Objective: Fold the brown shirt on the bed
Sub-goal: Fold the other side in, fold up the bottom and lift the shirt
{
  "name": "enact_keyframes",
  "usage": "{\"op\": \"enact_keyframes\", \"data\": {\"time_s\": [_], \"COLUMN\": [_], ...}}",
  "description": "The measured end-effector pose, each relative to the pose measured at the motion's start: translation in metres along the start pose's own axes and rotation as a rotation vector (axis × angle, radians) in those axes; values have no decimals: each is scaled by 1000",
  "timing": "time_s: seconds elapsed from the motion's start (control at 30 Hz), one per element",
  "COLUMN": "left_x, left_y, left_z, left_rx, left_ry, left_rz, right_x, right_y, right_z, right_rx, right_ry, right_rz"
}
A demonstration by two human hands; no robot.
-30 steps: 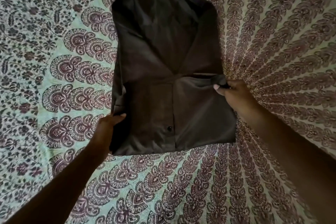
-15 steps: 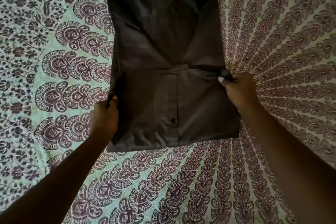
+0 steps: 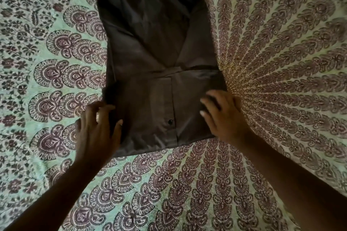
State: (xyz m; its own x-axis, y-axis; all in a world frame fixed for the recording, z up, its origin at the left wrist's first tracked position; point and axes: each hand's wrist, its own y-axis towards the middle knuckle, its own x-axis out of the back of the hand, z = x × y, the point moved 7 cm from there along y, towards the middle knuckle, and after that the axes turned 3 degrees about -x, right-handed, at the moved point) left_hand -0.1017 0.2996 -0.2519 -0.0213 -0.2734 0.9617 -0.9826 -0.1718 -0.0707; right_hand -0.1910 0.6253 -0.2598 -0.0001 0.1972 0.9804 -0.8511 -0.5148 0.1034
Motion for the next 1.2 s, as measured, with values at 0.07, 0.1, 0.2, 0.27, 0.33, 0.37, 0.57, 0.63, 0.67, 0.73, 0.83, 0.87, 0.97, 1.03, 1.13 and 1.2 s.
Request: {"op": "enact_keyframes", "data": {"time_s": [0.07,0.1,0.2,0.27,0.33,0.37,0.57,0.63,0.67,0.73,0.83,0.87,0.97,1.03,1.13,1.2], "left_x": [-7,-14,-34,-39,-42,-44,-39,-25,-14,10,35,43,67,86,100,100], "left_y": [-17,-27,-49,-52,-50,-49,-44,-34,-28,-11,19,32,78,111,162,198], "left_z": [-8,-10,1,10,16,17,15,12,9,5,7,9,8,7,10,16], "left_rx": [-283,-402,-519,-498,-489,-494,-498,-404,-330,-162,-1,25,88,122,145,160], "left_ry": [-1,29,53,-14,-59,-74,-149,-215,-280,-431,-583,-608,-637,-642,-596,-616], "left_rz": [123,207,389,392,358,344,250,192,152,77,3,-20,-105,-210,-315,-360], "right_x": [-11,-17,-22,-20,-19,-19,-6,3,10,26,50,59,82,92,93,83], "right_y": [-36,-53,-81,-79,-73,-71,-52,-41,-34,-18,11,25,74,113,167,200], "right_z": [9,8,-4,-21,-36,-40,-50,-54,-55,-60,-70,-71,-75,-79,-91,-102], "right_rx": [195,243,266,181,112,104,46,-23,-74,-208,-394,-431,-503,-524,-545,-578], "right_ry": [-13,-16,-49,-82,-65,-44,150,265,341,470,594,637,761,821,900,920], "right_rz": [174,250,299,272,267,269,183,163,152,120,56,32,-71,-152,-271,-316]}}
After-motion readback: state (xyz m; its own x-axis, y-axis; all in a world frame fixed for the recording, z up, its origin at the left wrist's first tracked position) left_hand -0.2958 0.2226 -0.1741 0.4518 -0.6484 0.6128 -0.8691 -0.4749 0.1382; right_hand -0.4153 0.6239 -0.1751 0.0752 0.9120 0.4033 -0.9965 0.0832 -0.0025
